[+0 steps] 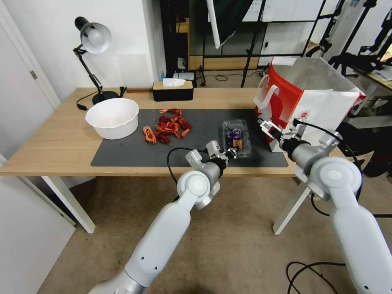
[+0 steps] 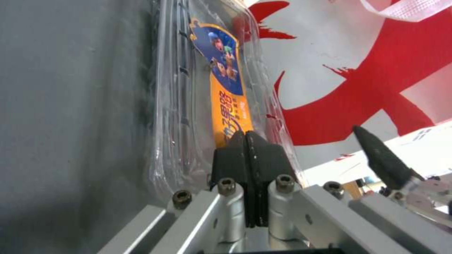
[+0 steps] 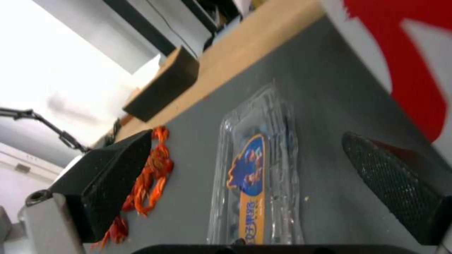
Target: Close the takeout container lid, then place the container into the takeout bag.
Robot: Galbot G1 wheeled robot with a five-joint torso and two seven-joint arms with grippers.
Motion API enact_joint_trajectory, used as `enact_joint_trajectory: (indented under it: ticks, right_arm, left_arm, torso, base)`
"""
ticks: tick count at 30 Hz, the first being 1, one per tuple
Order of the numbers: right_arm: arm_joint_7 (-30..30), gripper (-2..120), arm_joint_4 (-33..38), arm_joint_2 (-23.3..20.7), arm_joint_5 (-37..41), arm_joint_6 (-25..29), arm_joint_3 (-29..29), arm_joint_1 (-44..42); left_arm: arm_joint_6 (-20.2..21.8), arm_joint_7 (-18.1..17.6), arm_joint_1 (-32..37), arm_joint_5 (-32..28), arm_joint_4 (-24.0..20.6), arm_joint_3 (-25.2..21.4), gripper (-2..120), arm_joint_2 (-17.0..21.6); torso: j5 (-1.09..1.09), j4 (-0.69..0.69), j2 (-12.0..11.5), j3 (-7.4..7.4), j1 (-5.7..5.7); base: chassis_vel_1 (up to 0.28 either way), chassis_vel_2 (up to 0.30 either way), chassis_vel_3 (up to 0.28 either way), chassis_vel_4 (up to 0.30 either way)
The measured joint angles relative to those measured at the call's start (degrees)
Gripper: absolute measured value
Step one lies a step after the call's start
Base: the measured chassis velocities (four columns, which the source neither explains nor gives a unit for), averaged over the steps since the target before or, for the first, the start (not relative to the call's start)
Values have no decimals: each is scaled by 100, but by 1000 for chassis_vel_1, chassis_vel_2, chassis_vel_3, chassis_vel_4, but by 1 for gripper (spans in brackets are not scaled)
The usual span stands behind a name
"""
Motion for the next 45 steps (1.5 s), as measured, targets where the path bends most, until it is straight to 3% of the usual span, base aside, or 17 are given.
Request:
enact_joint_trajectory:
  ticks: [15, 27, 44, 45]
  right_arm:
    - [482, 100, -850, -17, 244, -575, -589, 818]
    - [697, 100, -1414, 141, 258, -596, -978, 1227]
    - [1163, 100, -1688, 359, 603, -598, -1150, 1432]
    - [1260, 96, -1698, 367, 703, -601, -1162, 1457]
  left_arm:
    - [-22, 5, 23, 18, -4, -15, 0, 25]
    - [-41, 5, 15, -1, -12, -37, 0, 39]
    - [-49, 5, 37, -28, -45, -57, 0, 66]
    - [-49, 4, 43, -30, -57, -56, 0, 66]
  torso:
    - [0, 1, 0, 0, 0]
    - [0, 1, 0, 0, 0]
    - [0, 0, 0, 0, 0]
    - [0, 0, 0, -1, 0]
  base:
    - [0, 0, 0, 0]
    - [0, 0, 0, 0]
    - [0, 0, 0, 0]
    - [0, 0, 0, 0]
